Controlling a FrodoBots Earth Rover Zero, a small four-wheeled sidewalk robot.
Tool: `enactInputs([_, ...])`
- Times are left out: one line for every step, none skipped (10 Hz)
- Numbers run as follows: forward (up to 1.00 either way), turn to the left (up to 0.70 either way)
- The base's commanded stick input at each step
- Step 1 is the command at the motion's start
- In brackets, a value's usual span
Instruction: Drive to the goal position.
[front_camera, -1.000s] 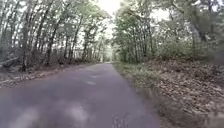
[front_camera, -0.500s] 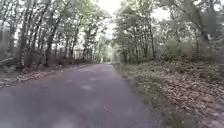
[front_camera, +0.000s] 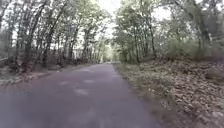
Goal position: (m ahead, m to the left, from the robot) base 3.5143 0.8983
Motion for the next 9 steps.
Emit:
enactInputs([0.70,0.00])
enactInputs([0.70,0.00])
enactInputs([0.70,0.00])
enactInputs([0.70,0.00])
enactInputs([0.70,0.00])
enactInputs([0.70,0.00])
enactInputs([0.70,0.00])
enactInputs([0.70,0.00])
enactInputs([0.70,0.00])
